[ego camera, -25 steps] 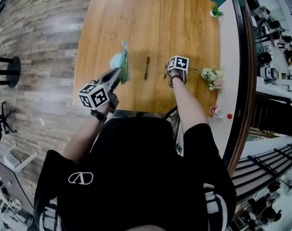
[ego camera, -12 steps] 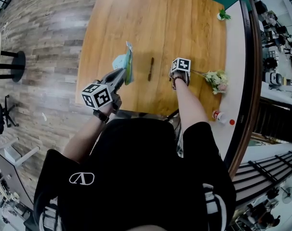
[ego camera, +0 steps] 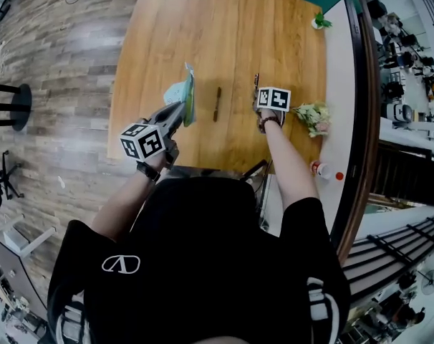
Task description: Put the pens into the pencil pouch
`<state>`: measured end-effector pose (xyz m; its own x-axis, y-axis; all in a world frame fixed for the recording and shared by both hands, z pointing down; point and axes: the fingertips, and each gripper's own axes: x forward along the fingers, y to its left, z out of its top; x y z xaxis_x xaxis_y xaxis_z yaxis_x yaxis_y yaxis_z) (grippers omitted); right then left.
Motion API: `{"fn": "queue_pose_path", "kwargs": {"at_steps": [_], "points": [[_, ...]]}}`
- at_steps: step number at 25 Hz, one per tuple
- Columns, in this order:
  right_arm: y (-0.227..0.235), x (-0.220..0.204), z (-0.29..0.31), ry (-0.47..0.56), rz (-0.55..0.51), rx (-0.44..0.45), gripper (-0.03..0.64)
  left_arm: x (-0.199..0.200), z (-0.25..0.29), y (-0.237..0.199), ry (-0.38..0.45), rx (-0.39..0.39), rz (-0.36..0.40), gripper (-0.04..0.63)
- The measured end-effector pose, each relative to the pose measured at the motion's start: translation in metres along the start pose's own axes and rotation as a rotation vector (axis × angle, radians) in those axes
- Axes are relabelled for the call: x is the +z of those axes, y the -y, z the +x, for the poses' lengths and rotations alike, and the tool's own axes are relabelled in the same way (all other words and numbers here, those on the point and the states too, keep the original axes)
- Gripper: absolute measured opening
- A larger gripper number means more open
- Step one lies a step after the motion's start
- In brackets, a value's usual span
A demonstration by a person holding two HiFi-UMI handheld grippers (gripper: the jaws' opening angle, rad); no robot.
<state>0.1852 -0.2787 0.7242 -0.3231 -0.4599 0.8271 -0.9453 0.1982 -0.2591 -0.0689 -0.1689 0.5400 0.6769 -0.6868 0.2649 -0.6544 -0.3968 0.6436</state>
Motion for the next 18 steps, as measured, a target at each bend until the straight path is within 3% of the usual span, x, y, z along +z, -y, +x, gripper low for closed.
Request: {"fn": "queue_pose_path", "kwargs": {"at_steps": [11, 18], "points": [[-0.080, 0.108, -0.175, 0.568, -0.172, 0.090, 0.037, 0.013, 0.016, 0.022, -0.002, -0.073, 0.006, 0.017], [-0.137, 0.117, -0.283, 0.982, -0.272, 0.173, 0.037, 0.015, 0.019, 0.029, -0.004, -0.101, -0.005, 0.017]]}}
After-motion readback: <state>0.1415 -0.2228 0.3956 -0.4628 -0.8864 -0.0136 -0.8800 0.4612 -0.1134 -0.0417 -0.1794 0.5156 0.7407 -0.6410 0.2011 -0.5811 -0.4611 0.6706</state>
